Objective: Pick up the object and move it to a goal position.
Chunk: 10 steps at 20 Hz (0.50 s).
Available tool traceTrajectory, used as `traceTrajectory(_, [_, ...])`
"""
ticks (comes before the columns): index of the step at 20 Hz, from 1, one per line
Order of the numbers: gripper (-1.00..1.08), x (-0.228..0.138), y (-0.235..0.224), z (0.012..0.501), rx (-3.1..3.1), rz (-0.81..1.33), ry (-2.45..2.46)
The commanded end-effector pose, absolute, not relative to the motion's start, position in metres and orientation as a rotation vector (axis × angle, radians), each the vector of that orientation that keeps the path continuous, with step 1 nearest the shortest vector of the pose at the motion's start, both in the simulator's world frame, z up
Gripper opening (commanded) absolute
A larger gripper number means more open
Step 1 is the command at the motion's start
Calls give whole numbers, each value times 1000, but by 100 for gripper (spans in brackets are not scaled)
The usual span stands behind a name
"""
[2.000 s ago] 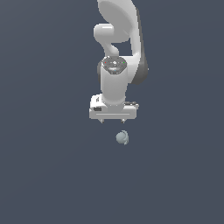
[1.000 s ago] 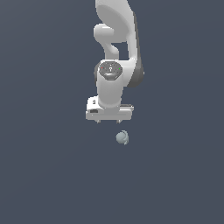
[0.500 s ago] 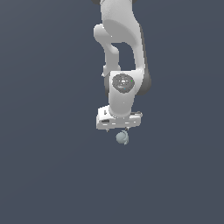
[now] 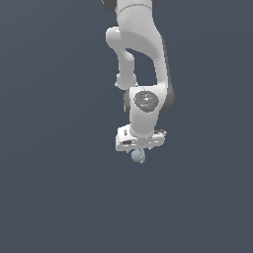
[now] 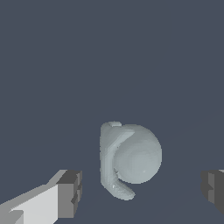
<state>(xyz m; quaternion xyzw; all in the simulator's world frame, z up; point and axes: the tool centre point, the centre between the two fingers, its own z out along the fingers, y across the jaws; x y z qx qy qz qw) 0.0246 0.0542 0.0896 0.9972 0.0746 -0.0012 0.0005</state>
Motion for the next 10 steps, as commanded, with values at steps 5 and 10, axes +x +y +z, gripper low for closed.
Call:
traceTrajectory(5, [100, 25, 54, 76, 3132, -2, 234])
traceTrajectory(10, [100, 24, 55, 49, 3132, -1, 236])
